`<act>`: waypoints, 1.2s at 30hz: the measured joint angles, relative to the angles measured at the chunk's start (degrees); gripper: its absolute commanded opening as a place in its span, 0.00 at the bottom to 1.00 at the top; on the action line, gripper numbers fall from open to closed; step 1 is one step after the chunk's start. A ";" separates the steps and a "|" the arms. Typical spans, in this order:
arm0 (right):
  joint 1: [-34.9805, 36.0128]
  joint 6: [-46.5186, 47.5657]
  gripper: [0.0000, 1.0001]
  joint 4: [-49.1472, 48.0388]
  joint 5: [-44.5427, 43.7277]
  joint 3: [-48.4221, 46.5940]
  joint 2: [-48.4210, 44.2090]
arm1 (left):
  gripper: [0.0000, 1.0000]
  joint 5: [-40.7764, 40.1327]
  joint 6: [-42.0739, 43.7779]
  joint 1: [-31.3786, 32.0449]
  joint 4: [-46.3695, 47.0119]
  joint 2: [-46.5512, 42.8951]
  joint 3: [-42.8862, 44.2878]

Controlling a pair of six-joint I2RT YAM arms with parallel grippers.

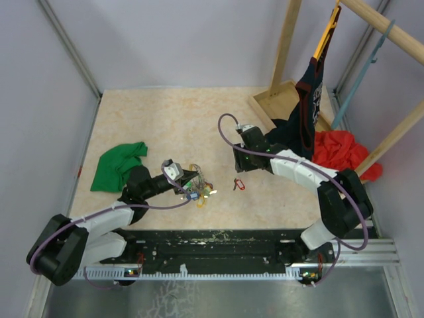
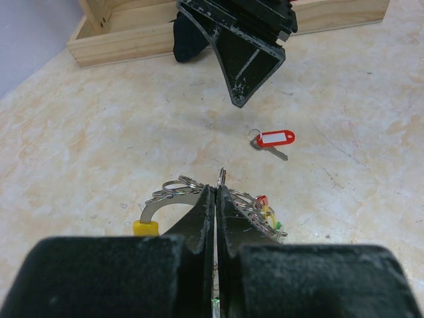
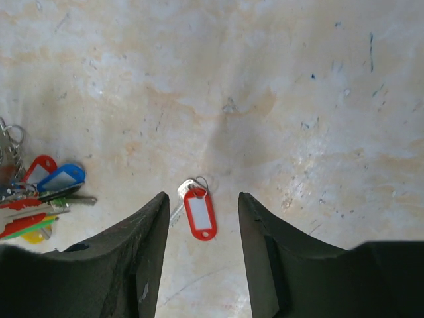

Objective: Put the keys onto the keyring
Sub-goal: Place the key at the center of the board, then pick up the key from the center of the board.

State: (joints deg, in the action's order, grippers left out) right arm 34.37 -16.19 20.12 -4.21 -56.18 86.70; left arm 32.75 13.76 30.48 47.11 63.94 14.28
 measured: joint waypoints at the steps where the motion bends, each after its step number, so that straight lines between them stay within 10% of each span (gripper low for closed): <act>1: -0.96 -0.20 0.46 1.11 1.84 0.00 0.20 | 0.00 0.00 -0.02 0.00 0.00 0.00 0.00; 14: -8.48 -1.31 0.38 6.34 20.17 -3.21 10.34 | 0.00 0.02 -0.07 0.00 -0.04 0.00 0.00; 36: -9.53 -0.98 0.16 3.04 26.27 -3.21 14.60 | 0.00 0.13 -0.09 -0.11 -0.63 0.46 0.00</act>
State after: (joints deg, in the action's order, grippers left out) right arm 24.84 -17.17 23.16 22.06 -59.40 101.30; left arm 32.88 13.67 30.37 46.48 64.40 14.28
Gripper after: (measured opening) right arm 0.165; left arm 0.006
